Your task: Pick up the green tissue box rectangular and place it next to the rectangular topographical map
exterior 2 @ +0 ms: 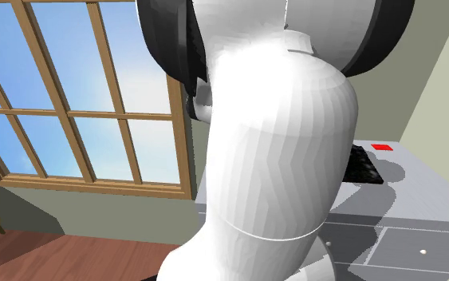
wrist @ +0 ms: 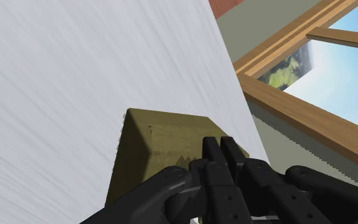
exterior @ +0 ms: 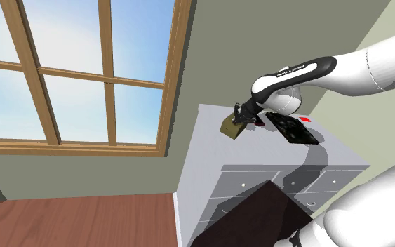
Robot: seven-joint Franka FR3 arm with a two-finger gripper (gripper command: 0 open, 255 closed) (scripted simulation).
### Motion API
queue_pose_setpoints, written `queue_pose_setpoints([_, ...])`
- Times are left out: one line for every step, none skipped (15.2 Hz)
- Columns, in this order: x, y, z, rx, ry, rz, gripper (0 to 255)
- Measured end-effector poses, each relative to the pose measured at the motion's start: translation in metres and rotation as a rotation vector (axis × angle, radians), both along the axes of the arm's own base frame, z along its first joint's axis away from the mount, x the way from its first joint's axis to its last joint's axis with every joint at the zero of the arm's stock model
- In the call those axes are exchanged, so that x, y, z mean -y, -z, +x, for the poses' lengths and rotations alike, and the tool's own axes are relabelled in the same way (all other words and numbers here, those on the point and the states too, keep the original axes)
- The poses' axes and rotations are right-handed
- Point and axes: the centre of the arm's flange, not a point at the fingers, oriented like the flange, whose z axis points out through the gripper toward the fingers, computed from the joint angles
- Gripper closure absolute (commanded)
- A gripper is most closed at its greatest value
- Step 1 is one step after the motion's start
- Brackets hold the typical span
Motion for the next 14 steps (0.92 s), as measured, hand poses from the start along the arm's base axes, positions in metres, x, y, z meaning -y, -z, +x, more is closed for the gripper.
queue_pose_setpoints([0.000,0.000,0.000,0.000,0.000,0.000,255])
queue_pose_setpoints([0.000,0.000,0.000,0.000,0.000,0.000,255])
queue_pose_setpoints([0.000,0.000,0.000,0.000,0.000,0.000,255])
queue_pose_setpoints([0.000,0.000,0.000,0.000,0.000,0.000,255])
queue_pose_setpoints([0.000,0.000,0.000,0.000,0.000,0.000,0])
queue_pose_setpoints([0.000,0.000,0.000,0.000,0.000,0.000,0])
queue_pose_setpoints([0.006,-0.001,-0.002,0.016,0.000,0.000,0])
queue_pose_setpoints([0.016,-0.005,-0.004,0.043,-0.003,0.000,0])
queue_pose_setpoints([0.025,-0.008,-0.007,0.074,-0.009,-0.001,0])
queue_pose_setpoints([0.035,-0.011,-0.009,0.108,-0.014,-0.001,0])
queue_pose_setpoints([0.047,-0.015,-0.013,0.143,-0.019,-0.001,0])
queue_pose_setpoints([0.058,-0.019,-0.016,0.179,-0.025,-0.002,0])
queue_pose_setpoints([0.066,-0.020,-0.020,0.203,-0.029,-0.004,0])
queue_pose_setpoints([0.070,-0.018,-0.020,0.215,-0.032,-0.005,0])
